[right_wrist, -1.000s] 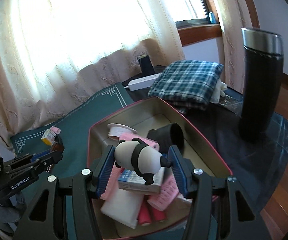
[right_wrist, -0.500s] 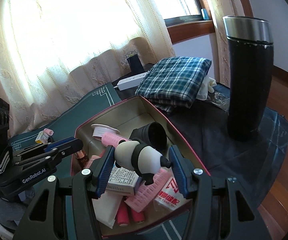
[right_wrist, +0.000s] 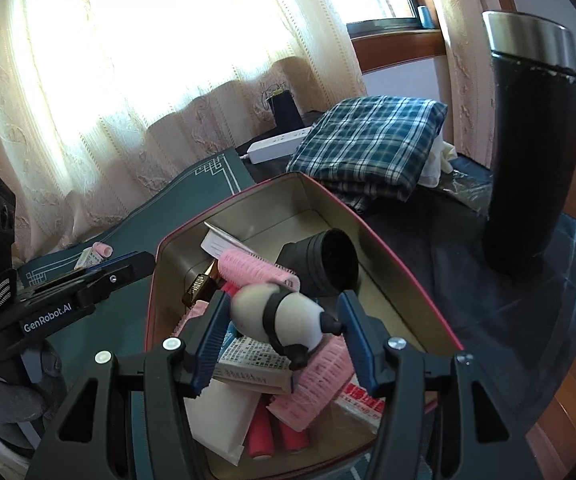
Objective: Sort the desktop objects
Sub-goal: 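Open both grippers to drop the bottle and panda into the tin, then grasp the black comb on the mat with the right gripper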
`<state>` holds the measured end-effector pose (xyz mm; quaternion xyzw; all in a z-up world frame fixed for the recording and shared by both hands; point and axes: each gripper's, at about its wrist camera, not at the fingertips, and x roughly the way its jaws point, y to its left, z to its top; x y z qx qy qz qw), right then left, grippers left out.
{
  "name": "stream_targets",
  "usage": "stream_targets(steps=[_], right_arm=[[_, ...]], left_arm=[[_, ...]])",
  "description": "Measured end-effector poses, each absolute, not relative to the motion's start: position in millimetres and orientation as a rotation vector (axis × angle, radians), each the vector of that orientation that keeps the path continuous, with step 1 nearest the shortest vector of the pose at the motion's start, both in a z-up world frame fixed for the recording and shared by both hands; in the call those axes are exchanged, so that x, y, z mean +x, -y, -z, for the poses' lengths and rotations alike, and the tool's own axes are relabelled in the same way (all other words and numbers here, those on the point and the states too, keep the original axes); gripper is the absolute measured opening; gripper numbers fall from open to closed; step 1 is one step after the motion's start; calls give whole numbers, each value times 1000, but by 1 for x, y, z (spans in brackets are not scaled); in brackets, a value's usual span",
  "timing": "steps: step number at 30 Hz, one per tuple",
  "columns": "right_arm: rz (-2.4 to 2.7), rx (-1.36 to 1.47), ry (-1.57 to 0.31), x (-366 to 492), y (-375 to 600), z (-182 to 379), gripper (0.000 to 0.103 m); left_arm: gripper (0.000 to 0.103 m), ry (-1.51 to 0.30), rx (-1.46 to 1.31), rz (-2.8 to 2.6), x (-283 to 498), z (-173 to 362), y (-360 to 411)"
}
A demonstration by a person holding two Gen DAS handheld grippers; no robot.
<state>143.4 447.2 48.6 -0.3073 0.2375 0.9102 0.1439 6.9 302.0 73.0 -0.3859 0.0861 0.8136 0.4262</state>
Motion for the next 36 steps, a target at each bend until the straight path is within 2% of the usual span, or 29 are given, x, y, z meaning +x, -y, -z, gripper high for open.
stream_targets(steps=[8, 9, 10, 12, 23, 36], right_arm=[[-2617, -867, -676, 145, -443, -51, 64], [-2620, -862, -676, 146, -442, -52, 64], [-2622, -858, -675, 146, -442, -53, 64], [-2622, -848, -674, 146, -439, -56, 64], [-2686, -824, -641, 136, -410, -70, 64], [-2887, -945, -522, 80, -315, -78, 64]], left_arm=[[21, -179, -1028, -2074, -1, -62, -279], [27, -172, -1035, -2079, -1, -61, -275], [47, -167, -1039, -2083, -2, -60, -273], [72, -155, -1032, -2109, -2, -59, -265], [72, -93, -1101, -2201, -16, -46, -212], [72, 25, -1181, -2376, -42, -32, -102]])
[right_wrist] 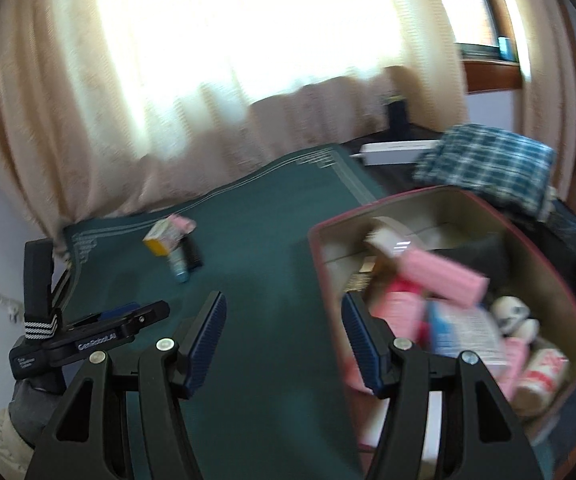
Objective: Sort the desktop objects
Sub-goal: 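Grasp the black comb on the mat with the right gripper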
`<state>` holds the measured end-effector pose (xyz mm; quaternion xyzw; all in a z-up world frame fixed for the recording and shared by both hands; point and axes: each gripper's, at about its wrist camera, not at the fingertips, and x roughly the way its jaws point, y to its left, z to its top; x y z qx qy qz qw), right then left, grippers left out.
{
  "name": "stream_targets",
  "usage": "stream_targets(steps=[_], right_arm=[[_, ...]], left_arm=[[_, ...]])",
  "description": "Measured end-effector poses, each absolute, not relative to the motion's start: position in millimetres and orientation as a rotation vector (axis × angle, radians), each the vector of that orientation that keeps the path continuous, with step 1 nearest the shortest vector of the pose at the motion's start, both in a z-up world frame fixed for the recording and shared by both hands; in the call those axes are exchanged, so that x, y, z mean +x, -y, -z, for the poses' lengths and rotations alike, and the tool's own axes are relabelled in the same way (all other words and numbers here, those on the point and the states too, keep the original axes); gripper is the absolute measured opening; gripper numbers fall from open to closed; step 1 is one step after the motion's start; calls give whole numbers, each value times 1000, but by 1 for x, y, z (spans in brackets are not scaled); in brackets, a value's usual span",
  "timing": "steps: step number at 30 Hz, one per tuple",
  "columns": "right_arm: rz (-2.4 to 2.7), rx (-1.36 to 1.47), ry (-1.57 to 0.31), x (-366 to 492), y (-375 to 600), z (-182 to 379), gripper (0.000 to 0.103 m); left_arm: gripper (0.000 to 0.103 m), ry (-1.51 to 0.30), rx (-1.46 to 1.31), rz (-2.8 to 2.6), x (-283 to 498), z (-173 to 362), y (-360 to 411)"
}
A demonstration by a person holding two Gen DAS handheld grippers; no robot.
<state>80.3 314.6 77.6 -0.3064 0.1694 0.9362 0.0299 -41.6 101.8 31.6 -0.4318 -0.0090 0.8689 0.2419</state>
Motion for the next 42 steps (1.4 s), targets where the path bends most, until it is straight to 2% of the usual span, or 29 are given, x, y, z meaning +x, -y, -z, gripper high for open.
stream_targets(steps=[6, 11, 28, 32, 33, 40, 42], right_arm=[[-2951, -1062, -452, 38, -266, -69, 64], [-2966, -1183, -463, 0, -242, -57, 64], [-2862, -1471, -769, -123, -208, -6, 64], [-2944, -1594, -1081, -134, -201, 3, 66], [-2964, -1584, -1100, -134, -201, 1, 66], [-2918, -1353, -719, -139, -215, -20, 65], [-2891, -1324, -593, -144, -214, -19, 62]], left_arm=[[72, 76, -1195, -2458, -53, -26, -51], [72, 111, -1188, -2501, -56, -22, -21], [72, 319, -1222, -2569, -69, -11, 32], [72, 359, -1248, -2575, -72, -7, 40], [72, 366, -1252, -2577, -72, -7, 41], [72, 352, -1250, -2568, -69, -6, 38], [72, 343, -1252, -2560, -69, -5, 35]])
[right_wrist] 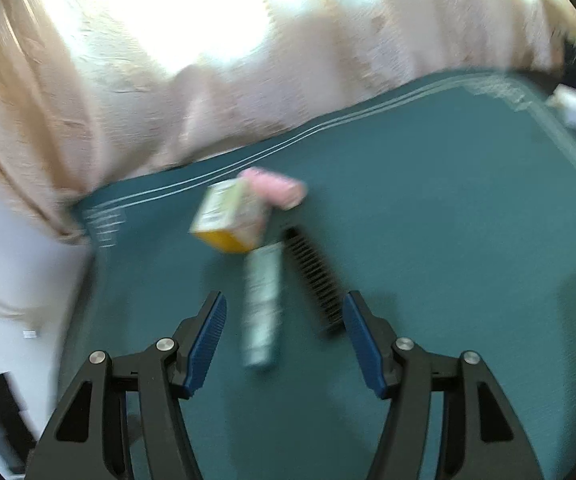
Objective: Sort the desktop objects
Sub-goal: 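Grasp the black comb on the mat with the right gripper, then grasp the light-blue tube with the left gripper while the right gripper holds the comb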
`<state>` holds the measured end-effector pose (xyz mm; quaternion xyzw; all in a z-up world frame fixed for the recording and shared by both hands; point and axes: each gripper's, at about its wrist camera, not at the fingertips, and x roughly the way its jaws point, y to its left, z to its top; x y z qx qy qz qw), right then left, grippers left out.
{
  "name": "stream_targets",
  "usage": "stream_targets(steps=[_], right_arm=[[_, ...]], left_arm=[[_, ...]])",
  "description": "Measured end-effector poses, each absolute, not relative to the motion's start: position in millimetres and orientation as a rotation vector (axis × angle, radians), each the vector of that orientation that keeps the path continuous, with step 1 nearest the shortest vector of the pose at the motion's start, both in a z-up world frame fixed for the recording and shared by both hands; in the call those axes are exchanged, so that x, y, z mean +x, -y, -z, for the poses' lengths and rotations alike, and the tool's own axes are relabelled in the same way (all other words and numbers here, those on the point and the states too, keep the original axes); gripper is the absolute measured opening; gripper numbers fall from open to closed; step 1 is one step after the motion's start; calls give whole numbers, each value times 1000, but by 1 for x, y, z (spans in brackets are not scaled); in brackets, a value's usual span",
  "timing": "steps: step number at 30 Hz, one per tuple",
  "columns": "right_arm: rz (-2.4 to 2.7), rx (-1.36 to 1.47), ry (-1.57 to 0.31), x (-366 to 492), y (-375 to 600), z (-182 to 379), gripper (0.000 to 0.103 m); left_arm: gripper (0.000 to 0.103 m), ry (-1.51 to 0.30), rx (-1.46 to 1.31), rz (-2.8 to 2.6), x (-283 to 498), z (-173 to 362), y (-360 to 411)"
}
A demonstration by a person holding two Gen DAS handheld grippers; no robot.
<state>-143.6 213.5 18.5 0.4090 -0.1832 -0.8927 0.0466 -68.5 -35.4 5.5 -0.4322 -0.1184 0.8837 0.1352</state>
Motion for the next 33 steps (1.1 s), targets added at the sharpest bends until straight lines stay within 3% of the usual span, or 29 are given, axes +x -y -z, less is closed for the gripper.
stream_targets(steps=[6, 12, 16, 19, 33], right_arm=[[2834, 1301, 239, -159, -194, -5, 55], [2826, 1381, 118, -188, -186, 7, 53], [2832, 1408, 29, -194, -183, 8, 44], [2845, 1405, 37, -189, -190, 5, 29], [2861, 1397, 150, -99, -238, 8, 29]], left_arm=[[72, 343, -1263, -2551, -69, -5, 34], [72, 335, -1271, -2539, -70, -3, 32], [72, 330, -1278, -2537, -71, -1, 32], [72, 325, -1282, -2538, -71, 1, 32], [72, 237, -1234, -2537, -64, 0, 17]])
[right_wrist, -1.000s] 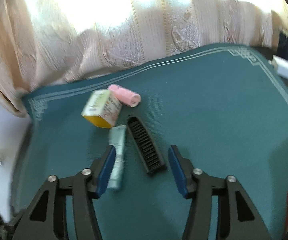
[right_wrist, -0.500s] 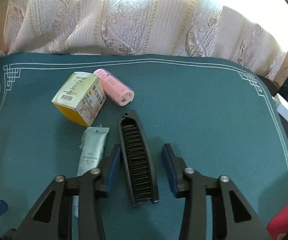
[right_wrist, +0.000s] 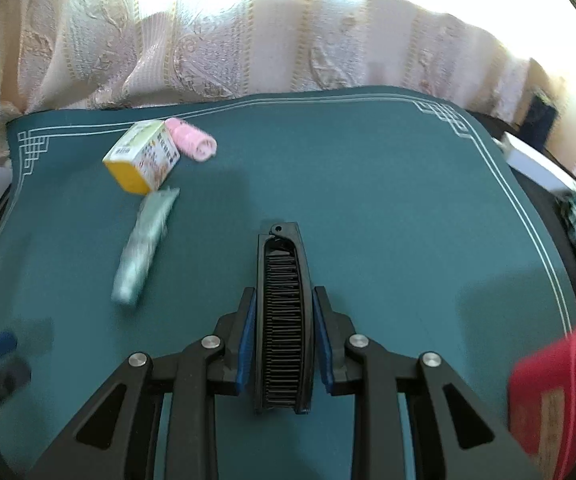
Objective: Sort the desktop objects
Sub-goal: 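Grasp the light-blue tube with the left gripper while the right gripper holds the comb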
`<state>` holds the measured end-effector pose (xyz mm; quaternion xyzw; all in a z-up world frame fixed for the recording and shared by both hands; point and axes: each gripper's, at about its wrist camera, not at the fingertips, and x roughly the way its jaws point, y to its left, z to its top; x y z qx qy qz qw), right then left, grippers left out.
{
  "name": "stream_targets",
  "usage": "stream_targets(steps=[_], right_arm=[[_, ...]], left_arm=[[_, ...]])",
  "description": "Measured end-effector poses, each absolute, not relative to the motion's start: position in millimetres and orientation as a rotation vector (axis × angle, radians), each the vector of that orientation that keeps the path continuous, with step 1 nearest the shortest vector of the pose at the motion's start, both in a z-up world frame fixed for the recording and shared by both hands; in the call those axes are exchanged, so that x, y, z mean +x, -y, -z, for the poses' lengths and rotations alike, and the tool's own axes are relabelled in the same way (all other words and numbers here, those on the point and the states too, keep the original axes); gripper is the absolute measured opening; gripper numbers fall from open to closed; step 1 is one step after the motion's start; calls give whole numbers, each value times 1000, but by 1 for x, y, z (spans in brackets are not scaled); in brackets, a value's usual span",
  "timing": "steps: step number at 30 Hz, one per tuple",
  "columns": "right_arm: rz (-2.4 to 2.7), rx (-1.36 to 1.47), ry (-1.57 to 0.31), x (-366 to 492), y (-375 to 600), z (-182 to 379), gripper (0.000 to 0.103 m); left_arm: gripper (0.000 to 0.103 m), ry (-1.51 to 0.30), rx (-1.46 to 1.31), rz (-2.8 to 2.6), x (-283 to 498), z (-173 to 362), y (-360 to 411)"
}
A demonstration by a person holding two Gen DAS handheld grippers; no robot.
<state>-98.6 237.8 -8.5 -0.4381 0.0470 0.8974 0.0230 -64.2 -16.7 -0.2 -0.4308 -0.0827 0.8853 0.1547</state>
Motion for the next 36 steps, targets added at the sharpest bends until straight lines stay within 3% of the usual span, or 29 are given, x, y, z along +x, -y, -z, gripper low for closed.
stream_targets(steps=[6, 20, 27, 29, 31, 36], right_arm=[[-2803, -1349, -244, -56, -254, 10, 29], [-2860, -1326, -446, -47, -270, 11, 29], [-2865, -1333, -433, -48, -268, 11, 29], [-2866, -1334, -429, -48, -268, 11, 29], [-2866, -1334, -425, -48, -268, 10, 29], [-2873, -1299, -449, -46, -270, 8, 29]], left_arm=[[72, 190, -1242, -2532, -67, -4, -1], [71, -95, -1211, -2534, -117, -14, -99], [40, -128, -1289, -2549, -158, 4, -106], [38, -152, -1273, -2563, -161, 4, -107], [24, -166, -1258, -2568, -162, 5, -108], [24, -155, -1250, -2543, -151, 5, -104]])
